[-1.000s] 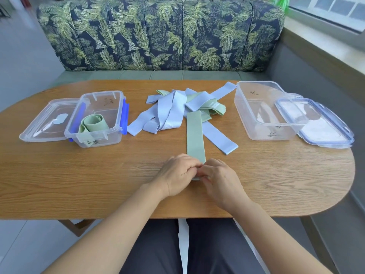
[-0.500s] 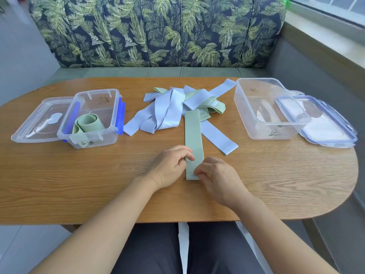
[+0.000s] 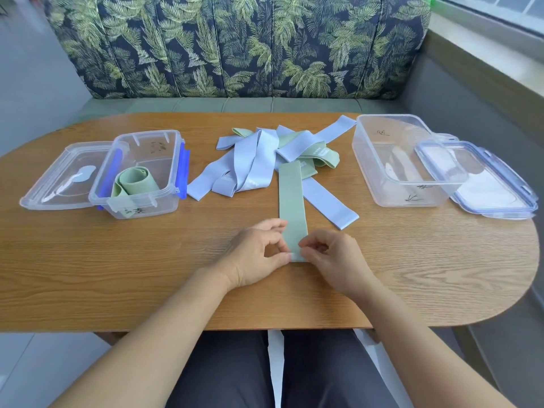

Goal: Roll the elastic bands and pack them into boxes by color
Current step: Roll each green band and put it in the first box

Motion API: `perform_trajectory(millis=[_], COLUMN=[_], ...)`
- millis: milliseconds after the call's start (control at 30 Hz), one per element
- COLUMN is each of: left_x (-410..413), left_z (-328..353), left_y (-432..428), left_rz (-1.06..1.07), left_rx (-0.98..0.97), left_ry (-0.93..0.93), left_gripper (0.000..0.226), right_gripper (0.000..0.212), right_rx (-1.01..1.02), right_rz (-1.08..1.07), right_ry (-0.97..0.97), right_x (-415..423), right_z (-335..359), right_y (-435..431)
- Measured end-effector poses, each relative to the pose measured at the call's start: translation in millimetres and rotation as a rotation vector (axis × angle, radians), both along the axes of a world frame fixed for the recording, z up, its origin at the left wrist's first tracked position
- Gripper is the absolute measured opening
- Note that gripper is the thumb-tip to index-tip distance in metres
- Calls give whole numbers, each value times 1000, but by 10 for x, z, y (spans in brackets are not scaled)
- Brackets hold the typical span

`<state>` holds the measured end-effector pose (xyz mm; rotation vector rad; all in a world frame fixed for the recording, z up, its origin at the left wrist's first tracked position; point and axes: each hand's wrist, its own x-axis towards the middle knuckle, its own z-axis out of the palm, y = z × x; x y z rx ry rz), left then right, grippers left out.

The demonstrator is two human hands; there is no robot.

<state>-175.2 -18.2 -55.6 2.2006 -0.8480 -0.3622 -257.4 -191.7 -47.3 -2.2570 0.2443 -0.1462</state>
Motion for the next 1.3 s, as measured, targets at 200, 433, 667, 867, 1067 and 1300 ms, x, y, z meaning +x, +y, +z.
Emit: perform_trajectory(millis=[200, 433, 667, 867, 1067, 1300], left_x=[-33, -199, -365, -318, -274, -394], left_z=[23, 18, -9, 42, 61, 66], left_y=[-12, 7, -129, -203, -277, -288], left_rz=[4, 162, 276, 325, 383, 480], left_rx=[20, 20, -46, -9, 43, 26], left_ry=[-47, -156, -133, -88, -72, -45], left_gripper=[6, 22, 13, 10, 13, 12], right_gripper=[6, 8, 11, 6, 12, 17], right_rx=[21, -36, -34, 197, 293, 306], right_rz=[-32, 48, 46, -213, -370, -384], right_ry=[-23, 26, 98, 81, 107, 150], right_x=[-64, 30, 72, -27, -5, -55], right_z=[-73, -22, 25, -47, -20, 42], right_y=[-24, -73, -90, -9, 97, 149])
